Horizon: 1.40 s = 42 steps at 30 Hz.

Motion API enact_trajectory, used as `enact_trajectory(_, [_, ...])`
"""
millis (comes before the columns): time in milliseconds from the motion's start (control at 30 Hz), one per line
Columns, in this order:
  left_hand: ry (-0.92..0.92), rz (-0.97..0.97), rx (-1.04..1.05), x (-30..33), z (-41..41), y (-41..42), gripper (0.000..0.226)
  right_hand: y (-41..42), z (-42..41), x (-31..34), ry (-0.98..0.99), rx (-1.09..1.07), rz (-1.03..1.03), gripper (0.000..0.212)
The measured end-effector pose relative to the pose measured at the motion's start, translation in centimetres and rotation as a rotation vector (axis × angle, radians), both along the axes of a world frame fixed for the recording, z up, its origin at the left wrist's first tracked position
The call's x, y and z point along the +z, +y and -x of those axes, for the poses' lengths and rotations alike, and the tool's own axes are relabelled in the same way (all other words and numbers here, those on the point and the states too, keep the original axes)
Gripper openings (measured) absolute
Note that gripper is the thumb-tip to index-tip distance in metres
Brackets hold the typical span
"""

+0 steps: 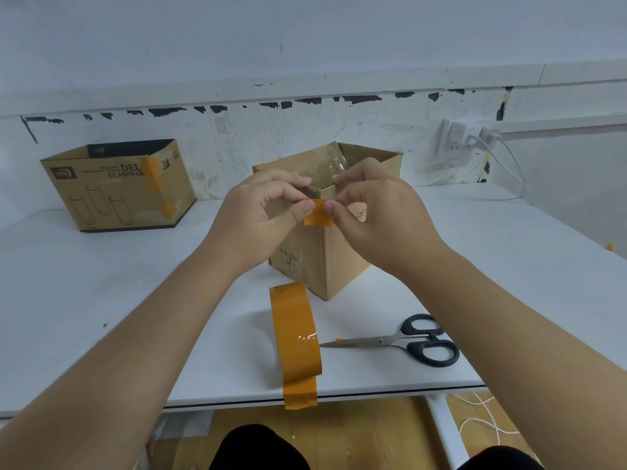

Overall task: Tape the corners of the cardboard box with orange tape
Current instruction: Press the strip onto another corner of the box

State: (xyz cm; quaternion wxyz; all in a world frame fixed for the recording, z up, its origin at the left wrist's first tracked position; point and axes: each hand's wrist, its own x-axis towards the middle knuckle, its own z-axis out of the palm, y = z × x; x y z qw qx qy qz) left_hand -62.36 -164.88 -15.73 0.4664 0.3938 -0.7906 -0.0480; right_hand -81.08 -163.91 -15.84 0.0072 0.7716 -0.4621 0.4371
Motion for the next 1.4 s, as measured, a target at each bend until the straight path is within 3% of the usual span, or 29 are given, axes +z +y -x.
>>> enact_trajectory(1100, [0.025,0.023,0.084,0.4,0.7,-0.3,0.007,-0.3,0.1,1.0,0.13,-0.035,0.067,0.03])
enact_trajectory(1400, [0.062,0.02,0.049,0.5,0.1,-0.7,0.031,-0.6,0.4,1.2,0.082,0.006,0.056,0.027])
